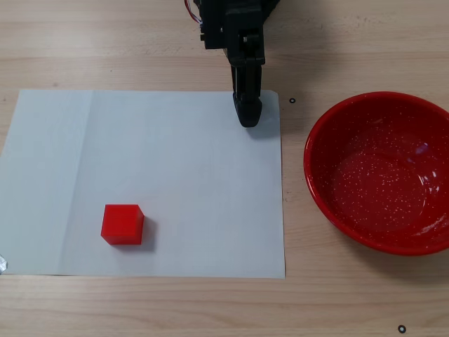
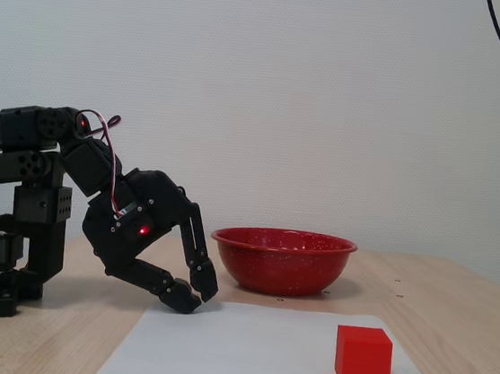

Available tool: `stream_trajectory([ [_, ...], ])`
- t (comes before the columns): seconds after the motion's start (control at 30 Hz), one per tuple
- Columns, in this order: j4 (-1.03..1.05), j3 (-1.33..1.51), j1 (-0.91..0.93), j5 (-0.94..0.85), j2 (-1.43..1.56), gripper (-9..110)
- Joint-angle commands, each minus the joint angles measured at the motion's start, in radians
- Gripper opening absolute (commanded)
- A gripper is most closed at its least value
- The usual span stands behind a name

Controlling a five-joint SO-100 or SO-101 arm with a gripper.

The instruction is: Grasp the red cube and put it in the red bowl.

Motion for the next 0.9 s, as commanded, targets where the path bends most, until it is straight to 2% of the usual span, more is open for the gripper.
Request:
stream_trajectory([
  [0.0, 0.011, 0.003, 0.002, 0.020, 0.002, 0],
  [0.87, 0.049, -0.014, -0.009, 0.020, -0.009, 0],
])
